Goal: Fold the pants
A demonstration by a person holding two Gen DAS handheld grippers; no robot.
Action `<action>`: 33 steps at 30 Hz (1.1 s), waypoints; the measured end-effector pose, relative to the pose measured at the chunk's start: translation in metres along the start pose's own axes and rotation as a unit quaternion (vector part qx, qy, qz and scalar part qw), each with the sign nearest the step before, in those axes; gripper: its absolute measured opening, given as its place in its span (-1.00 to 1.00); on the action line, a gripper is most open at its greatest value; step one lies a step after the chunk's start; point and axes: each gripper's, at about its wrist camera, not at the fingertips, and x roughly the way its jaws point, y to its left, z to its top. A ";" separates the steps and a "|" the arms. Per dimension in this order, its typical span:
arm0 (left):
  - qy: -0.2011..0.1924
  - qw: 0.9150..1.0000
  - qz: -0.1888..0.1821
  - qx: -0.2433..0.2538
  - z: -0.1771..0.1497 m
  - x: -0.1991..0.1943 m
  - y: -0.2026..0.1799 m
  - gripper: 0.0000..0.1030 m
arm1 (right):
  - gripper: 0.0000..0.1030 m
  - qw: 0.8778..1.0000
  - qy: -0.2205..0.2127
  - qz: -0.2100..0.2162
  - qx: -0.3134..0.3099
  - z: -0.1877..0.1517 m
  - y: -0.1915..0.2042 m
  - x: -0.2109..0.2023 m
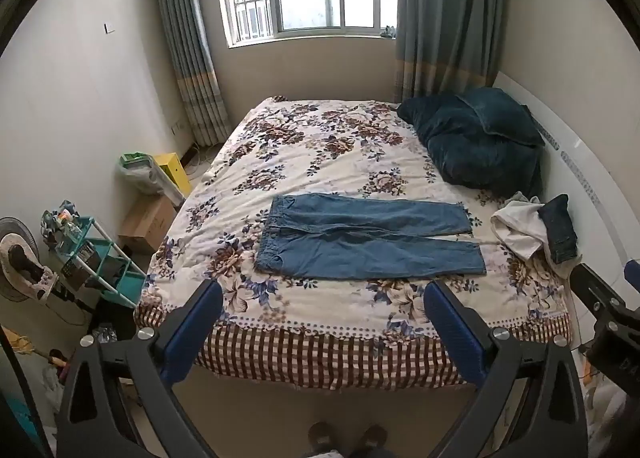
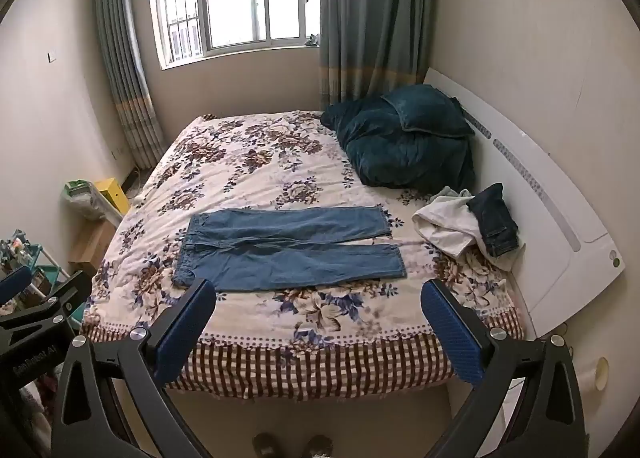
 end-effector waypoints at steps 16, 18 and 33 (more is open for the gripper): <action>-0.009 1.000 -0.004 0.002 0.009 -0.005 -0.003 1.00 | 1.00 1.000 -0.005 0.006 0.003 -0.002 0.004 -0.004; -0.010 1.000 -0.004 0.001 0.008 -0.005 -0.003 1.00 | 1.00 1.000 -0.007 0.008 0.002 -0.003 0.003 -0.003; -0.012 1.000 -0.010 0.003 0.012 -0.011 -0.004 1.00 | 1.00 1.000 -0.014 0.009 0.006 -0.001 0.005 -0.011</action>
